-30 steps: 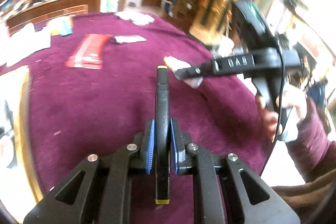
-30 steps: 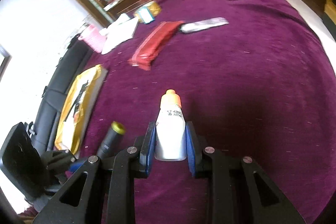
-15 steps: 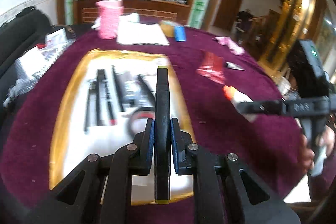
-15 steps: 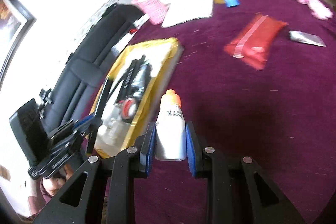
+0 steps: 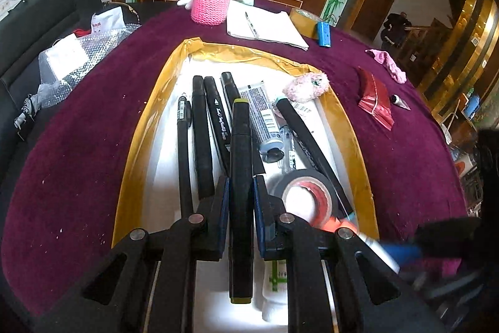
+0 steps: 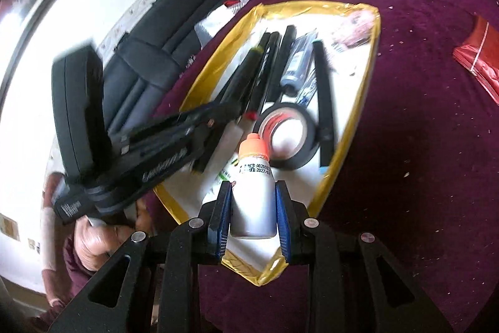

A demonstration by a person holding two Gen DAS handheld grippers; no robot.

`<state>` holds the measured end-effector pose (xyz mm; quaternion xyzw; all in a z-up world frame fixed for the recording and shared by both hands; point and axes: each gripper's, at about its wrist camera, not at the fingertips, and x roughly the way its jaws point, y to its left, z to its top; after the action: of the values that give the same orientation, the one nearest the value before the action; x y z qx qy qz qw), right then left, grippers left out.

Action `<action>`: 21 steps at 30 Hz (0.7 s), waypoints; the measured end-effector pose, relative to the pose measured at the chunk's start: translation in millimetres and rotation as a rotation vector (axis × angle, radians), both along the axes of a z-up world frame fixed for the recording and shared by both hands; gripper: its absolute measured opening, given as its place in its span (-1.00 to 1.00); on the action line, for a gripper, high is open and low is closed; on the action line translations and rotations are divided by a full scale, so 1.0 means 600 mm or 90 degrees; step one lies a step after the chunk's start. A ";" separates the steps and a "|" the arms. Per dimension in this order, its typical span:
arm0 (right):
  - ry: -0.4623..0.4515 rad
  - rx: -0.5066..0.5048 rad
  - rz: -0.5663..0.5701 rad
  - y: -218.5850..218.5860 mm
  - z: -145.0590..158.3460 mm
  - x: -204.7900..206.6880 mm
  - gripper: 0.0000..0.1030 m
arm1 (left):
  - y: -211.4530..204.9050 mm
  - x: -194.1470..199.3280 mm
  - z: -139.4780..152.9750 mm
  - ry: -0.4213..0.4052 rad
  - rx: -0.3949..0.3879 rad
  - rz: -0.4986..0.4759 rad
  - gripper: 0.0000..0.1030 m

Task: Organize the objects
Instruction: 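Carry the marker to the tray with the left tool while the right tool carries the bottle, then release the marker in the tray with the left tool while the right tool releases the bottle there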

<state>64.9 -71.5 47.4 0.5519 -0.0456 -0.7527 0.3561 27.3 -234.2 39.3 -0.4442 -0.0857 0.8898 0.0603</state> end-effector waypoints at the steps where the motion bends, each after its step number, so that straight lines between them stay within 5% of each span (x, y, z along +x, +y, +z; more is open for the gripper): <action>1: 0.006 0.013 0.003 -0.006 -0.004 0.005 -0.53 | 0.000 -0.003 -0.001 -0.003 0.002 0.002 -0.76; 14: 0.142 0.166 0.029 -0.052 -0.016 0.061 -0.53 | 0.008 -0.017 -0.006 -0.005 -0.027 0.009 -0.76; 21: 0.172 0.190 0.039 -0.064 -0.019 0.064 -0.53 | 0.013 -0.015 -0.001 0.007 -0.057 0.015 -0.76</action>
<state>103.5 -109.9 36.1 0.4939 0.1314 -0.8071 0.2955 18.3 -226.2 38.6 -0.4406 -0.0506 0.8958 0.0307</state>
